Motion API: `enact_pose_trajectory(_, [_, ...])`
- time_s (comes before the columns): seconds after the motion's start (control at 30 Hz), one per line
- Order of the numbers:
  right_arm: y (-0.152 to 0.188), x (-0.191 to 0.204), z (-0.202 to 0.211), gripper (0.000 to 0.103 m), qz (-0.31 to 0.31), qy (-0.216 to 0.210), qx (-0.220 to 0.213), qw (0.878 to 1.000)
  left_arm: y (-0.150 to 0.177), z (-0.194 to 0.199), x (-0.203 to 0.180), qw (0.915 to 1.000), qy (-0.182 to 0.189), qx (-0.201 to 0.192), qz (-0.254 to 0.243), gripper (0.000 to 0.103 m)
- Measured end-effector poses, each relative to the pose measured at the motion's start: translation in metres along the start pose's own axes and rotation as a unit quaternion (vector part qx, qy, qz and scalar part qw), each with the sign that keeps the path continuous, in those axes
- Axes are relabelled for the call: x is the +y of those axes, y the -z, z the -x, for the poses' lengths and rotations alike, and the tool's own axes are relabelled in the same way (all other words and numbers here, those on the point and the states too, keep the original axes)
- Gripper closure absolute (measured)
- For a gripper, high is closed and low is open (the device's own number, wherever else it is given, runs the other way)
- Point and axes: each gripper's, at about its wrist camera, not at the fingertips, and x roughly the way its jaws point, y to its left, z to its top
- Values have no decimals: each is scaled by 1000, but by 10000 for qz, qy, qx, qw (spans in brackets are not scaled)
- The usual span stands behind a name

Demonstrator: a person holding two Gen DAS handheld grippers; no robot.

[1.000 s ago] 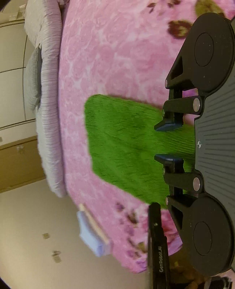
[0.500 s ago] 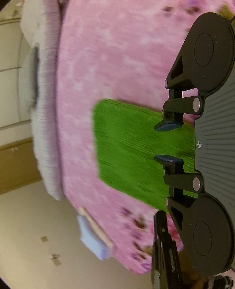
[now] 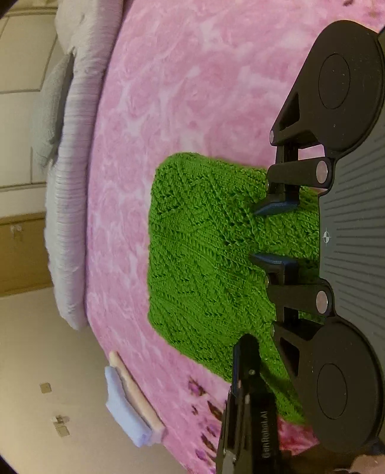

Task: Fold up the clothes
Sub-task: 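Smooth the folded green sweater flat with both open grippers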

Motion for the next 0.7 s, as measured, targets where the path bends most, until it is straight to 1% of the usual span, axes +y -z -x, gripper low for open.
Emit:
enact_pose_trajectory(0.07, [-12,-7,6,70,-50,-138,45,9999,-14,-1,3,9999,-46,-97,-31,97])
enact_pose_trajectory(0.1, [-19,-11,10,70,-124,-155,-105,9997,-21,-1,5,9999,-69,-145,-46,97])
enact_pose_trajectory(0.17, [-35,-20,10,70,-204,-11,-359,9991,-35,-2,8,9996,-115,-241,-77,97])
enact_pose_trajectory(0.23, [-49,-31,0,70,-317,104,-516,9981,-49,-6,11,9993,-177,-316,-134,97])
enact_pose_trajectory(0.33, [-62,-44,-22,70,-522,118,-557,9970,-59,-34,19,9988,-288,-233,-319,97])
enact_pose_trajectory(0.43, [-63,-49,-46,70,-641,184,-428,9969,-52,-61,26,9982,-423,-19,-429,98])
enact_pose_trajectory(0.5, [-58,-50,-60,70,-587,240,-250,9977,-45,-70,33,9982,-453,-43,-393,98])
enact_pose_trajectory(0.57, [-56,-50,-68,71,-541,267,-151,9981,-44,-72,36,9984,-463,-85,-297,98])
enact_pose_trajectory(0.7, [-63,-54,-67,70,-487,221,13,9986,-49,-60,25,9969,-648,-38,-440,99])
